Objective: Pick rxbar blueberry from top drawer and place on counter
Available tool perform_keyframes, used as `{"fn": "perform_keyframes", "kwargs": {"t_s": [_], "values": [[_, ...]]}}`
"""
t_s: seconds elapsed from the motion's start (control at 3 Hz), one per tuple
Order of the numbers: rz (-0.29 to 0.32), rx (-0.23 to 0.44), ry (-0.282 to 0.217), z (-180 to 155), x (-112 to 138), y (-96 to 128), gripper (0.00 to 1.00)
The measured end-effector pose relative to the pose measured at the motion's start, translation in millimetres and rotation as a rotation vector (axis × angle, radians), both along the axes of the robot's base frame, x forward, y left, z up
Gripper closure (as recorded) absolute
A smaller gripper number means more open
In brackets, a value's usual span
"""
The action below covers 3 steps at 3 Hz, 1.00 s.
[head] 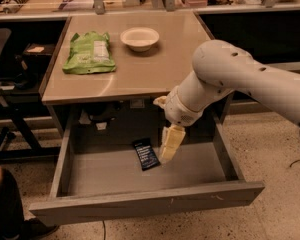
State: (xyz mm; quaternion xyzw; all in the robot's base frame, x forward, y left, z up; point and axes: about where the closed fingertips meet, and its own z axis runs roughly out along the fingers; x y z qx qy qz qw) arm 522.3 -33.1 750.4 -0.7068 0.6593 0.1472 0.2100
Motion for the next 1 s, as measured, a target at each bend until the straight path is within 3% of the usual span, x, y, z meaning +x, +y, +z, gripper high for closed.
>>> {"fn": "perform_keyframes", "kwargs": {"t_s": [0.33,0.67,1.0], "values": [[-0.016,0.01,0.04,-23.9,6.9,1.7,0.0],[-0.017,0.011,0.046,-27.6,7.5,2.0,0.0],[0.007,0.027,0.065,-45.1,5.7,11.3,0.0]]}}
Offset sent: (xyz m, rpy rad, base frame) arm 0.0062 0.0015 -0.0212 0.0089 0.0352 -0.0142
